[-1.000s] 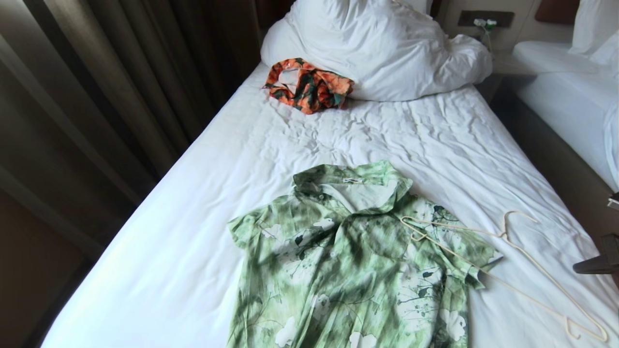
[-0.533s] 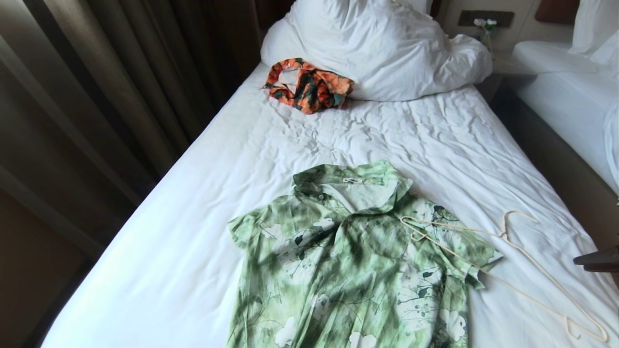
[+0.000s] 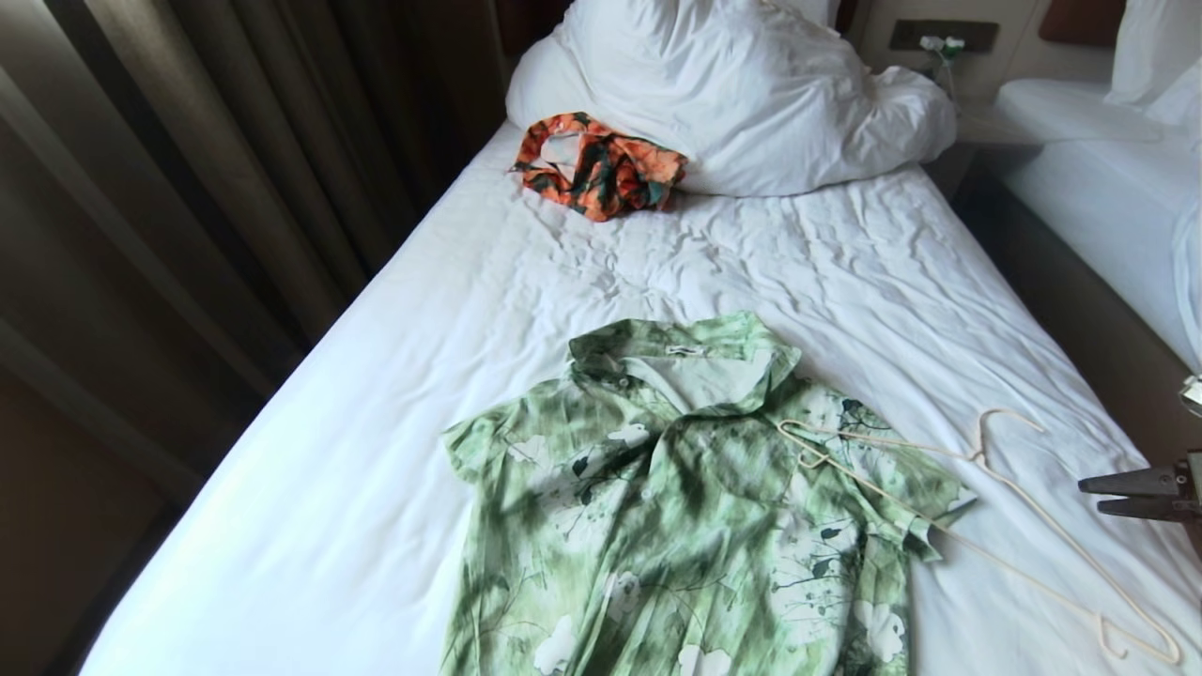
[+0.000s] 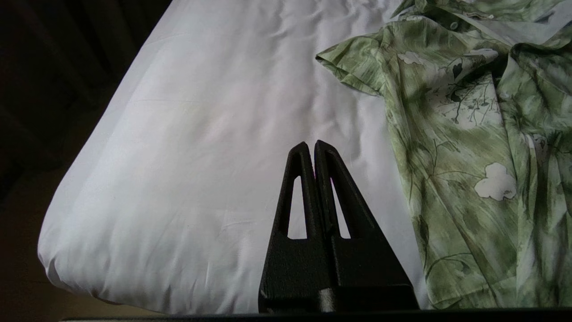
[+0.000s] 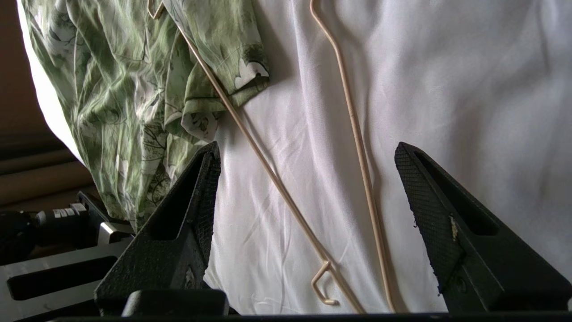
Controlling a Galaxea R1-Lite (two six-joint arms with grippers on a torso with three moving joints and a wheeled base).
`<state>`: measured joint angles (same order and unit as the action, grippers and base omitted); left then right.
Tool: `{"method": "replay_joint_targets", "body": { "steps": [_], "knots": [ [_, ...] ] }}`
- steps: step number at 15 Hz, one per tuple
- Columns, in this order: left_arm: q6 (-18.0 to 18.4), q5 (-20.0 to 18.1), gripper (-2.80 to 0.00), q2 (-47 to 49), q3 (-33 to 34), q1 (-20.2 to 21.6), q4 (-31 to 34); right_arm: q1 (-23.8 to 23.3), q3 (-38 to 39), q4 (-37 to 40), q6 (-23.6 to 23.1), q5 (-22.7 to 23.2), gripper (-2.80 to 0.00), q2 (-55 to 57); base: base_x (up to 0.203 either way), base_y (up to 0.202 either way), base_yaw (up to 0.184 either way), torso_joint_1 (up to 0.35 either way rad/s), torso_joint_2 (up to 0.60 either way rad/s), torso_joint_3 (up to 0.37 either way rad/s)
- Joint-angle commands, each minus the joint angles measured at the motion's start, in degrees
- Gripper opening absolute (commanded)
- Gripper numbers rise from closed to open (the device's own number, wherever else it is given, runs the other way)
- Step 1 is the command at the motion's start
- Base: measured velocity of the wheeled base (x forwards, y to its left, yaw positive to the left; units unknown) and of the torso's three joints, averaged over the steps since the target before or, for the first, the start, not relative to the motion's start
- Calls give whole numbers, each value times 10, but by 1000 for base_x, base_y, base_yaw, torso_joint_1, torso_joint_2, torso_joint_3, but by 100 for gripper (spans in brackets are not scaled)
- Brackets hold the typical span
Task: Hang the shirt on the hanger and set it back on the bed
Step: Lift the shirt and hanger
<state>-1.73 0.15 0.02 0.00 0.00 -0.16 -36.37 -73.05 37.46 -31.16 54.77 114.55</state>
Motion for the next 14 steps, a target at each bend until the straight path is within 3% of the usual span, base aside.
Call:
{"method": "replay_joint_targets", "body": {
  "steps": [1, 3, 6, 14],
  "knots": [
    [0, 0, -280, 0, 0, 0, 0, 9, -1, 2, -12, 4, 0, 27, 0, 0, 0, 0, 0, 0],
    [0, 0, -280, 0, 0, 0, 0, 25, -1, 1, -13, 5, 0, 40, 0, 0, 0, 0, 0, 0],
    [0, 0, -280, 0, 0, 0, 0, 45, 0, 0, -14, 44, 0, 53, 0, 0, 0, 0, 0, 0],
    [0, 0, -280, 0, 0, 0, 0, 78, 4, -1, -13, 49, 0, 82, 0, 0, 0, 0, 0, 0]
  ]
}}
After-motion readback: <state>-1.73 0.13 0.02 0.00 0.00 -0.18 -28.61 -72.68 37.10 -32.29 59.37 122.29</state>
